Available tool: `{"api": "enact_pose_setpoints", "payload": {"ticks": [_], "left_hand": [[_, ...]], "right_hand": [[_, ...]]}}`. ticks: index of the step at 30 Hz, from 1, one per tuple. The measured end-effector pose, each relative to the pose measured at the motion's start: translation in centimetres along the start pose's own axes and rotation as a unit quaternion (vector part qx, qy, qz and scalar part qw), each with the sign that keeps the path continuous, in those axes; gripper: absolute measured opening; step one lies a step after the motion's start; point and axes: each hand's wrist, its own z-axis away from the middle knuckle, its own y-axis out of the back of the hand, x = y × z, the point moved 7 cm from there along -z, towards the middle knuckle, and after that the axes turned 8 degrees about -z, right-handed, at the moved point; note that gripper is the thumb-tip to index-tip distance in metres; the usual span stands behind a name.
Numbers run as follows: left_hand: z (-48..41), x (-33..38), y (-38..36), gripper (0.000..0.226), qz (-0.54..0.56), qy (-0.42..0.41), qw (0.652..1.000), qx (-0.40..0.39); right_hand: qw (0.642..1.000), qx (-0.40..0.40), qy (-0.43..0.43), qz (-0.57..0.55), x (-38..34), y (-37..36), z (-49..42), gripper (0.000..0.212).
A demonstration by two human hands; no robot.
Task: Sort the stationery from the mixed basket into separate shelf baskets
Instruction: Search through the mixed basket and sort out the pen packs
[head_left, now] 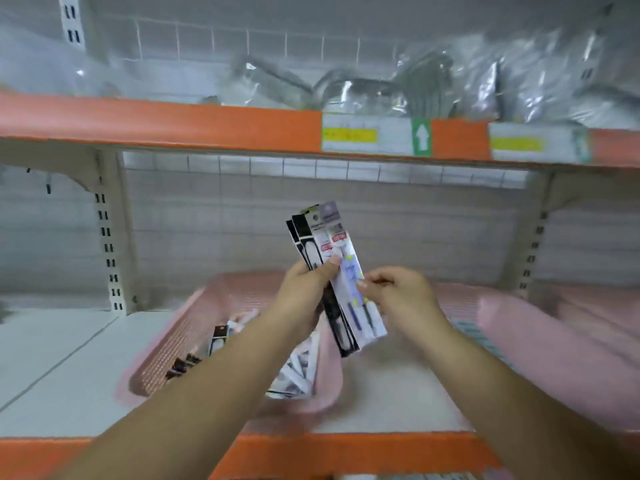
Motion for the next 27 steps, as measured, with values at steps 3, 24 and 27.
{"api": "enact_pose_setpoints", "payload": {"ticks": [3, 24, 27], "left_hand": [[1.9, -1.0, -7.5, 0.015, 0.046, 0.011, 0.996, -0.074], [10.6, -9.6, -45.5, 0.013, -0.004, 0.079, 0.945, -0.318], [11.5, -11.0, -50.2, 0.009, -0.009, 0.083, 0.935, -0.345]], "right_hand": [[0.999, 0.051, -0.005, 0.0, 0.1, 6.3, 2.6, 0.026], [0.768, 0.293, -0.146, 0.551, 1.0, 43.9, 22.6, 0.034], [0.739, 0.283, -0.169, 0.587, 2.4, 48.4, 23.5, 0.032]]}}
